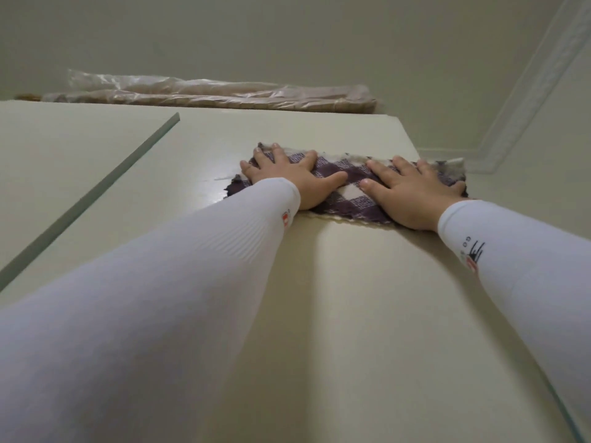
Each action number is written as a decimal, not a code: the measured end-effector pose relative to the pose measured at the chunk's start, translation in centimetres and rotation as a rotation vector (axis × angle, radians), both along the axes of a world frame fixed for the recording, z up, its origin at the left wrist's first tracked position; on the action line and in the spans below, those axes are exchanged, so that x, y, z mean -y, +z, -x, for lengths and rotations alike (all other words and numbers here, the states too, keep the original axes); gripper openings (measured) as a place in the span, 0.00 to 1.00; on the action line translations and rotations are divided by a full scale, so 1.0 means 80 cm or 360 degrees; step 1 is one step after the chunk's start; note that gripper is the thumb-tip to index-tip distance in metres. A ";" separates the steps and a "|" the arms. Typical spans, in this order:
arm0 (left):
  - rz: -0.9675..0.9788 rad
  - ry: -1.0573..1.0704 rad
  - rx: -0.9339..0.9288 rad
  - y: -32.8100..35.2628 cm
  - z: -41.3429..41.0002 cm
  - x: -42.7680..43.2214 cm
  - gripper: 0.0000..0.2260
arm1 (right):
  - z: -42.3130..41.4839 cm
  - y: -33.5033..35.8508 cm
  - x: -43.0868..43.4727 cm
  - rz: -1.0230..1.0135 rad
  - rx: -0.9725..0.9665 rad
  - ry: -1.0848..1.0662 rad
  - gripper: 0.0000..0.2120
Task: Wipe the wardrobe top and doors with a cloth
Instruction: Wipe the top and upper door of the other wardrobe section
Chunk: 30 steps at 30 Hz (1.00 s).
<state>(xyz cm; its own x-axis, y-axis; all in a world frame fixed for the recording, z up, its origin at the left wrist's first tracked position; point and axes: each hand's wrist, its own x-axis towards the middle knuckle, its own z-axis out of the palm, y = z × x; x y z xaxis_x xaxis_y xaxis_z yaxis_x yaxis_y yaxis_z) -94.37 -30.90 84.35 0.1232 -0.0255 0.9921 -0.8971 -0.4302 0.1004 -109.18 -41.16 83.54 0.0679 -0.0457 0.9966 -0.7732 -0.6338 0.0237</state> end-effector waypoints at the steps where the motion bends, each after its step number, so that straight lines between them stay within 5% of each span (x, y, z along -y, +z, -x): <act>1: -0.0012 -0.0006 0.0021 0.004 0.011 0.006 0.37 | 0.011 0.001 0.007 -0.0009 0.0011 0.0014 0.28; 13: -0.0059 -0.0071 0.0161 0.009 0.042 0.026 0.37 | 0.041 0.001 0.023 -0.0014 0.0096 0.0043 0.27; 30: 0.0046 -0.0054 0.0039 -0.001 -0.110 -0.069 0.39 | -0.112 0.006 -0.078 0.0155 -0.0136 -0.0040 0.27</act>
